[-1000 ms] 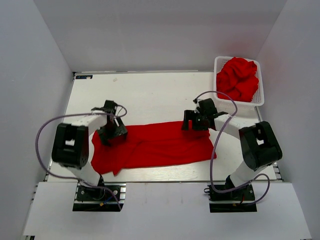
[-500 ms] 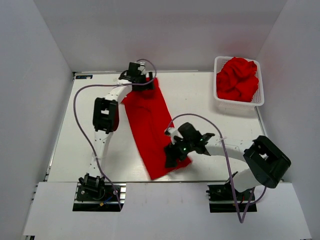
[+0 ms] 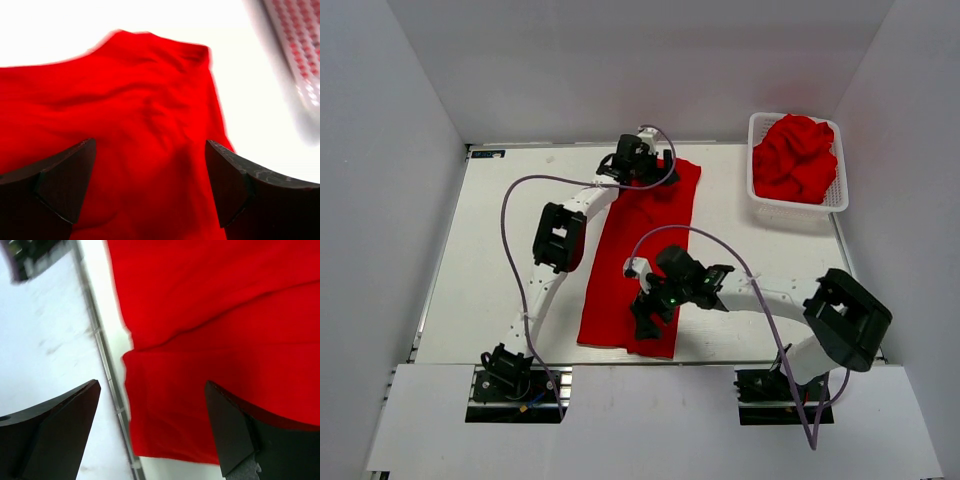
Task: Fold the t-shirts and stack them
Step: Rotate the tshirt 90 degrees, then grab the bottom of the folded rectangular tshirt with both arms, then fold the folded rectangular tshirt in 1/3 of the way, then grab one side of the 2/3 rectangular tshirt with both arms, then fold the long partially folded tshirt into a neat square
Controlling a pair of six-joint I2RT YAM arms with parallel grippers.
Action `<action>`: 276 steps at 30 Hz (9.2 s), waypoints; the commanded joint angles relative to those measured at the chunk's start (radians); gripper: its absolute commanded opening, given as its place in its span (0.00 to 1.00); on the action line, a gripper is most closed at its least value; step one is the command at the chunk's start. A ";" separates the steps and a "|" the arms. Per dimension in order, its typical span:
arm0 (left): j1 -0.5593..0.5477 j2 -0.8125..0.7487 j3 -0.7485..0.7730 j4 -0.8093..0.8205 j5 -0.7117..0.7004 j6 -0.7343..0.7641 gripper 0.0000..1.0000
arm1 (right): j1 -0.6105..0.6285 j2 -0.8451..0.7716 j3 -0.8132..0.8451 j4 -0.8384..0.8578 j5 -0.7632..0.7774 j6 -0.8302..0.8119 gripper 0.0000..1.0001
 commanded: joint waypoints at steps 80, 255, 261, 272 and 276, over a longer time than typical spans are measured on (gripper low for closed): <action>-0.118 -1.456 -1.497 -0.455 -0.260 -0.278 0.00 | -0.071 -0.177 0.066 -0.338 0.503 0.649 0.00; 0.097 -0.523 -0.314 -0.549 -0.521 -0.170 0.00 | -0.765 0.418 0.766 -0.405 0.160 0.287 0.00; 0.143 -0.379 -0.122 -0.573 -0.498 -0.179 1.00 | -0.783 0.631 1.002 -0.385 0.134 0.278 0.90; 0.144 -0.512 -0.389 -0.440 -0.335 0.003 1.00 | -0.779 0.486 0.929 -0.395 0.172 0.229 0.90; 0.134 -0.502 -0.435 -0.469 -0.280 0.099 1.00 | -0.774 0.377 0.798 -0.341 0.144 0.235 0.90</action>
